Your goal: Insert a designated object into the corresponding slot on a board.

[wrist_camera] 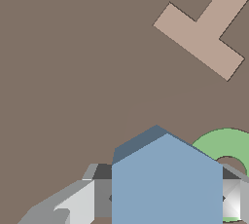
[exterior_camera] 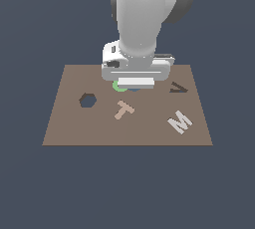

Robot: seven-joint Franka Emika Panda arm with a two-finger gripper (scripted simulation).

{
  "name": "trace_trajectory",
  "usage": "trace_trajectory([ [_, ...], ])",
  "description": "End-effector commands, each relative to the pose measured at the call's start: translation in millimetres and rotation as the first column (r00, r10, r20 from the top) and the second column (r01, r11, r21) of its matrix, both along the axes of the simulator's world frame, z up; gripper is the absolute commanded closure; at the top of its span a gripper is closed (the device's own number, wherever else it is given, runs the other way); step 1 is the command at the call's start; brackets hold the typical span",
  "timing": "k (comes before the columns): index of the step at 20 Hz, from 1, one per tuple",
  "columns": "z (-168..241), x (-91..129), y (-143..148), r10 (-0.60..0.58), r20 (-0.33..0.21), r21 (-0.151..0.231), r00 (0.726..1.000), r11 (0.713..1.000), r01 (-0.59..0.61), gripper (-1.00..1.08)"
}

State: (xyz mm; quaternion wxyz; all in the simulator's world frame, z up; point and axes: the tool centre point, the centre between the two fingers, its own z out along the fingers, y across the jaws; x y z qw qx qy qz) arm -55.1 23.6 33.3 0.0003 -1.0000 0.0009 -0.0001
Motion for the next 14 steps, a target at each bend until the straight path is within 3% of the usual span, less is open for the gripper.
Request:
trace_trajectory([
  [1,1,-4,-10,0.088,0.001,0.000,0.996,0.996,-0.088,1.08],
  [7,2,-10,-34,0.287,0.001,-0.001,0.958,0.958,-0.287,1.08],
  [14,3,-11,-63,0.501,0.001,-0.001,0.865,0.865,-0.501,1.08],
])
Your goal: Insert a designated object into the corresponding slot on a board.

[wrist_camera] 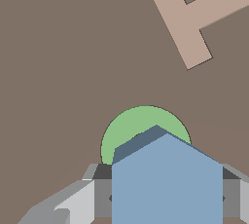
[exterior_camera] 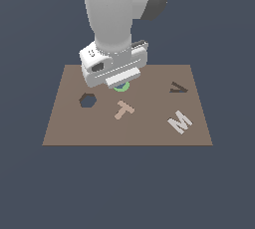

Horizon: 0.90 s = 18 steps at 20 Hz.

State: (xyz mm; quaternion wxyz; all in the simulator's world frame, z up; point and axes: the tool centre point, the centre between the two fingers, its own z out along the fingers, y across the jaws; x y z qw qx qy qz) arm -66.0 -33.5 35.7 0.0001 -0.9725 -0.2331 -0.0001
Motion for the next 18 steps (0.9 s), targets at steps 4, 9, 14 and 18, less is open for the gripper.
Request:
trace_trajectory([
  [4,1,3,-23,0.185,0.001,-0.001,0.983,0.983,-0.185,1.08],
  [9,2,10,-43,0.346,0.000,-0.001,0.938,0.938,-0.346,1.08],
  [14,3,21,-62,0.501,0.000,-0.001,0.866,0.866,-0.501,1.08],
  [18,3,31,-75,0.608,0.000,-0.001,0.794,0.794,-0.608,1.08],
])
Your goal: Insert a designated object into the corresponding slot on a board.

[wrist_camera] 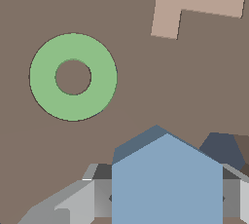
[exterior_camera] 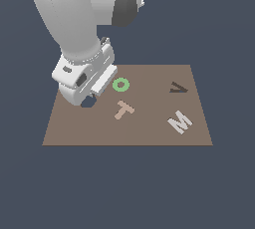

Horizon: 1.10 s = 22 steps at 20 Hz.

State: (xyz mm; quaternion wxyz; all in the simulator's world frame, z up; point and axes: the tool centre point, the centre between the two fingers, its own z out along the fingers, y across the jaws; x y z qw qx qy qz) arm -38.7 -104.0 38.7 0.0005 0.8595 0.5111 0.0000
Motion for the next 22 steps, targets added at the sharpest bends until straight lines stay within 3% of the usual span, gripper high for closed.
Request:
trace_trajectory([
  [1,1,7,-7,0.080,0.000,0.000,0.997,0.997,-0.080,1.08],
  [11,2,30,-25,0.304,0.000,-0.001,0.953,0.953,-0.304,1.08],
  [22,2,43,-30,0.405,-0.001,0.000,0.914,0.914,-0.405,1.08],
])
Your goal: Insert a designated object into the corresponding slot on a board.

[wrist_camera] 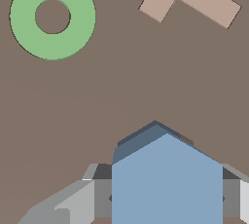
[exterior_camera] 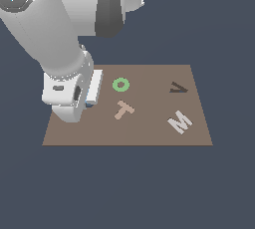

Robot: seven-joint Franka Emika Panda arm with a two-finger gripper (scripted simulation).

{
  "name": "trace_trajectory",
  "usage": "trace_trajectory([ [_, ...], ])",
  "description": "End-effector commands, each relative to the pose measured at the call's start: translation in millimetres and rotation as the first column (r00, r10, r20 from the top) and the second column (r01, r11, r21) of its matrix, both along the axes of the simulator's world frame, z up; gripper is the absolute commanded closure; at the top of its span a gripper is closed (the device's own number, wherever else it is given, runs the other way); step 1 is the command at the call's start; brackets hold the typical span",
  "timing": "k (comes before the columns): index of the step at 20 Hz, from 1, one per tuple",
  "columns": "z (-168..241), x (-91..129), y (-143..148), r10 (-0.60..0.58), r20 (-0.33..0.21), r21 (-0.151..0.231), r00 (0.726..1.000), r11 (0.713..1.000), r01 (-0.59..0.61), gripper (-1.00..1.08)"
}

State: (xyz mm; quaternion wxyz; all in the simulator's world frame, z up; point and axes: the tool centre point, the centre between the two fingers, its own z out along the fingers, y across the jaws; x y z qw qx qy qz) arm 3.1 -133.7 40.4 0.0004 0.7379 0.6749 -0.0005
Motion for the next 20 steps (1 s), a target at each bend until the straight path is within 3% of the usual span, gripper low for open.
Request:
trace_trajectory([
  [1,0,1,0,0.010,0.000,0.000,1.000,1.000,-0.010,1.08],
  [10,-10,2,0,0.012,0.001,0.000,1.000,1.000,-0.012,1.08],
  [11,-10,2,0,0.012,0.001,0.000,1.000,1.000,-0.012,-0.92],
  [20,-10,2,0,0.012,0.001,0.000,1.000,1.000,-0.012,-0.92],
])
